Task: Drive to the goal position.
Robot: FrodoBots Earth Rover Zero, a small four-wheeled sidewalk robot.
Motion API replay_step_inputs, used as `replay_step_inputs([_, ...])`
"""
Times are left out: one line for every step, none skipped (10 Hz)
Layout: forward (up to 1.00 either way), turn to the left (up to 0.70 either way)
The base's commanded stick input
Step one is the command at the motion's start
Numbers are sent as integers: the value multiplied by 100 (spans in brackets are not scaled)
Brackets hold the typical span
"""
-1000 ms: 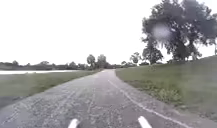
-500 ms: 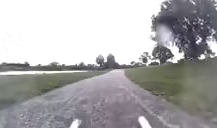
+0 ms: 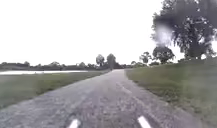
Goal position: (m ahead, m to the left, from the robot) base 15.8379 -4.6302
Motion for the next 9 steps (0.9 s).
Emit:
replay_step_inputs([70,8])
replay_step_inputs([70,0])
replay_step_inputs([70,0])
replay_step_inputs([70,0])
replay_step_inputs([70,0])
replay_step_inputs([70,0])
replay_step_inputs([70,0])
replay_step_inputs([70,0])
replay_step_inputs([70,0])
